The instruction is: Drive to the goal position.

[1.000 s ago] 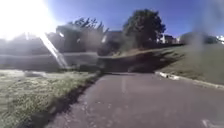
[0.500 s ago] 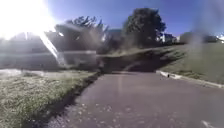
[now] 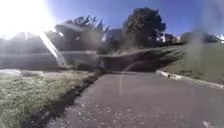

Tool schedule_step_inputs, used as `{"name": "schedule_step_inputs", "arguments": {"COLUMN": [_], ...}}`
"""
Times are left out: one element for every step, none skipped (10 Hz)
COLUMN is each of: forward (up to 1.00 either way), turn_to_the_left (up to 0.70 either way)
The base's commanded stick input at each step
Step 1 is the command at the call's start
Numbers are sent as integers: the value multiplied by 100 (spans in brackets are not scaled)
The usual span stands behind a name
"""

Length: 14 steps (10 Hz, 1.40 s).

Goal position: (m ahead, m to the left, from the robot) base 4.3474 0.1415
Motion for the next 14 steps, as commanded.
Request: {"name": "schedule_step_inputs", "arguments": {"forward": [45,45,45,45,45,45,45,45,45,45,45,45,45,45], "turn_to_the_left": [0,0,0,0,0,0,0,0,0,0,0,0,0,0]}}
